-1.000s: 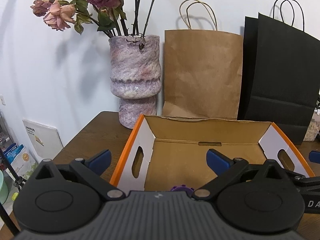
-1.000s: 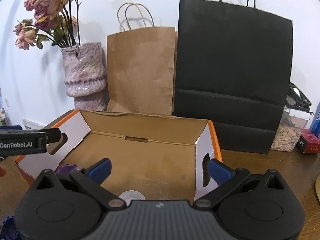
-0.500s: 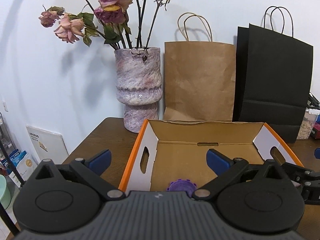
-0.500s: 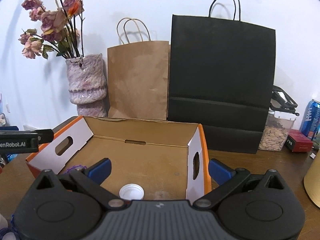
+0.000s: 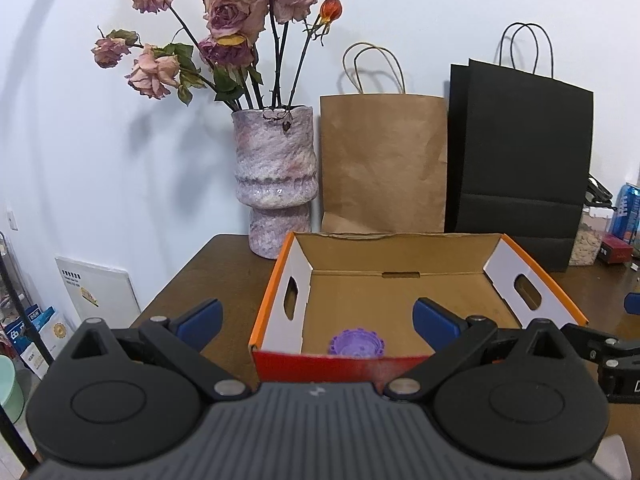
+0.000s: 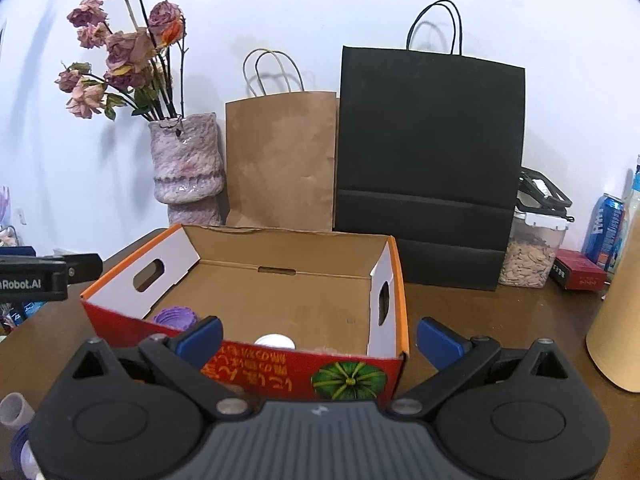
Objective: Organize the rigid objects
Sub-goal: 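Withdraw both tools from the box back toward the remaining objects, then grasp the red-and-white lint brush handle with the right tool, then lift the lint brush with the right tool while the left tool grasps the spray bottle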
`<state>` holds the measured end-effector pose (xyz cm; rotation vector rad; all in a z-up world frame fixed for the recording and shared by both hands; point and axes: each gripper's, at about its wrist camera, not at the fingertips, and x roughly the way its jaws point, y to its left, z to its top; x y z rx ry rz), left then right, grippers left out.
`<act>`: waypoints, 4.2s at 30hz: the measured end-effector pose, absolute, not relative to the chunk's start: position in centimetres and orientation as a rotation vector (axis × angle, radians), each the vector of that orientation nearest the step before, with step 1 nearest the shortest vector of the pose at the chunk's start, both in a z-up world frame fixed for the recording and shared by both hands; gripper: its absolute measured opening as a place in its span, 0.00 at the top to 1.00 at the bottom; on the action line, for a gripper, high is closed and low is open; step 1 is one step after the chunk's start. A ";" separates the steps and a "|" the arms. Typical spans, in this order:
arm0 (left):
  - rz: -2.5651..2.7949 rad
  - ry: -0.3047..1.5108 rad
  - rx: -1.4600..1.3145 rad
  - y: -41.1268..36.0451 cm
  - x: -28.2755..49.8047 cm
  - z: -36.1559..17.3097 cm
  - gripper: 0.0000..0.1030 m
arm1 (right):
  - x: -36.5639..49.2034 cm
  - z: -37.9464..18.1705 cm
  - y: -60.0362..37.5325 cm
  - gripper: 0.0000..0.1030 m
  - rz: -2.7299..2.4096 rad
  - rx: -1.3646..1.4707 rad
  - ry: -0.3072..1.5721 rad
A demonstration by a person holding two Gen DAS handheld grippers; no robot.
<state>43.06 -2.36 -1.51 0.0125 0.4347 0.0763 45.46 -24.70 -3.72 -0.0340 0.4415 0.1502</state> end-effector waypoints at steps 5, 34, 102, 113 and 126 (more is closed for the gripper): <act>0.070 0.423 0.030 -2.7 41.0 -1.4 0.00 | 43.6 -3.5 -24.8 0.00 0.148 -0.027 0.434; 0.053 0.501 0.039 -2.8 30.0 -5.2 0.00 | 31.5 -7.7 -24.5 0.00 0.171 -0.068 0.480; 0.158 0.593 -0.056 5.7 17.8 -8.1 0.00 | 26.7 -12.0 -13.4 0.46 0.589 -0.226 0.577; 0.141 0.594 -0.035 3.6 18.5 -8.0 0.00 | 25.2 -10.3 -16.2 0.46 0.580 -0.153 0.499; 0.073 0.602 0.004 -1.2 20.5 -8.1 0.00 | 25.5 -9.3 -22.1 0.46 0.485 -0.111 0.443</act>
